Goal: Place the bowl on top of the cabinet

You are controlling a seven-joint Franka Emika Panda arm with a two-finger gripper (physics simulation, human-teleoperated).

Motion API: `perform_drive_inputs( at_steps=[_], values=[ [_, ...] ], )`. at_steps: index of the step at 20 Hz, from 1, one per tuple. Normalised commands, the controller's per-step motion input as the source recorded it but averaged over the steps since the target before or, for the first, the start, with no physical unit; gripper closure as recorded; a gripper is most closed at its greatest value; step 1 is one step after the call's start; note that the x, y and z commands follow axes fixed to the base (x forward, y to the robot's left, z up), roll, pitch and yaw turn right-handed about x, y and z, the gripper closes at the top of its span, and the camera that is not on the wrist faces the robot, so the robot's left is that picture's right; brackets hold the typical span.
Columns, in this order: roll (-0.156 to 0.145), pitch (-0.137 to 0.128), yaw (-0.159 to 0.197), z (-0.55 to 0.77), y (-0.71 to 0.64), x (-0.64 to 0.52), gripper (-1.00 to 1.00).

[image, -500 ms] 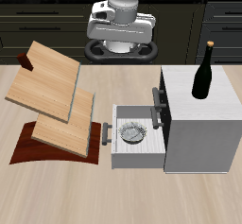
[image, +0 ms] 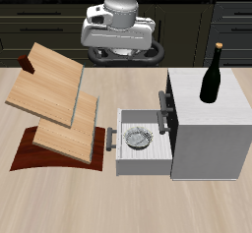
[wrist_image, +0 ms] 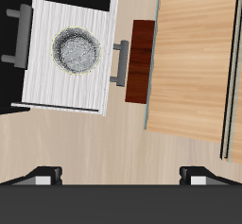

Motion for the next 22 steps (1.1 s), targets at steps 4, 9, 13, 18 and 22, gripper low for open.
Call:
perform_drive_inputs(
  at_steps=[4,9,13,18,22],
  values=[
    [0.026,-0.007,0.088,0.00,-0.03,0.53,-1.00],
    [0.004,0.013,0.082,0.01,-0.06,0.39,-1.00],
    [0.025,0.004,0.101,-0.02,-0.03,0.45,-1.00],
    [-0.001,-0.025,0.052,0.04,0.03,0.33,-1.00],
    [0.015,-0.003,0.055,0.01,0.09,0.20,-1.00]
  ],
)
